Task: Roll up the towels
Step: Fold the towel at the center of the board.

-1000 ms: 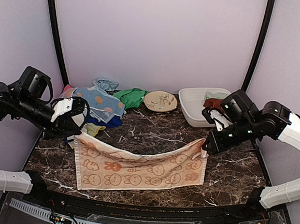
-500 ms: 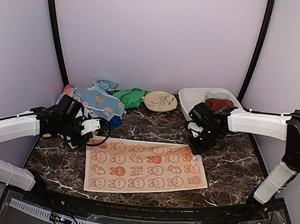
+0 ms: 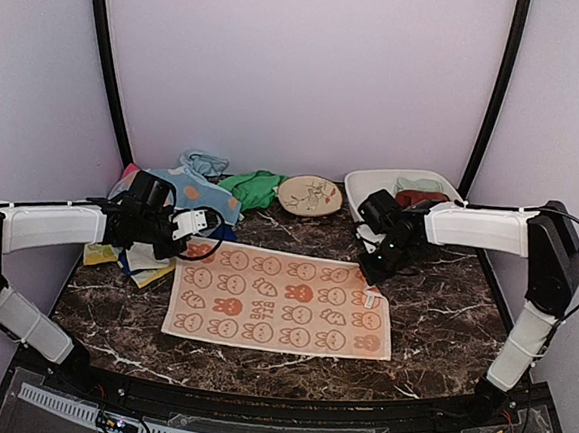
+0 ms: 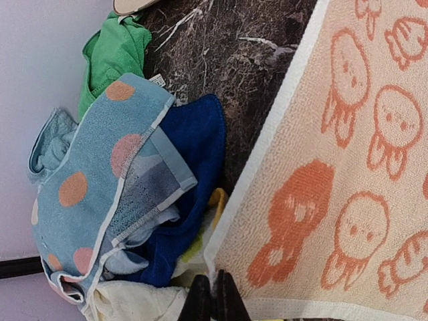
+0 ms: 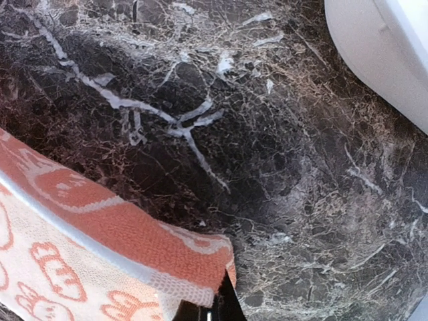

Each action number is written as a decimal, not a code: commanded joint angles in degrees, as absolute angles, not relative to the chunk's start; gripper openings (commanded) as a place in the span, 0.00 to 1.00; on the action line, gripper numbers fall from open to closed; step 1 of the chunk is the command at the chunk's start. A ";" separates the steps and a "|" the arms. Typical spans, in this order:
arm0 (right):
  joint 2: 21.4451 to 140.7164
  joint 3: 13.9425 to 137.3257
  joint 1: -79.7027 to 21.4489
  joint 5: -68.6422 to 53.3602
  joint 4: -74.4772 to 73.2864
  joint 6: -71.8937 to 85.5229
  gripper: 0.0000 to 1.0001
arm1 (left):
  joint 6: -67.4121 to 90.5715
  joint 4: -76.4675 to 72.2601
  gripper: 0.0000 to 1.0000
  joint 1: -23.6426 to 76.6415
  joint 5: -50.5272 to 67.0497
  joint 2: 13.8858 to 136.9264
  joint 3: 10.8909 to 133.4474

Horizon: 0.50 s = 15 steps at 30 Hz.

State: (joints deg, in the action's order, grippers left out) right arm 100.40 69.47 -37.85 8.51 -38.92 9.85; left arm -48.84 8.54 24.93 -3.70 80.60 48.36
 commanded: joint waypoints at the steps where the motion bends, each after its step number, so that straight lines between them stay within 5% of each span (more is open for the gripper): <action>1: 101.15 72.09 -37.58 13.14 -38.74 7.52 0.00 | -50.31 4.42 0.00 24.23 -4.78 80.12 49.53; 15: 99.92 68.42 -49.18 24.25 -47.11 14.45 0.00 | -47.79 12.84 0.00 24.22 4.02 73.29 45.12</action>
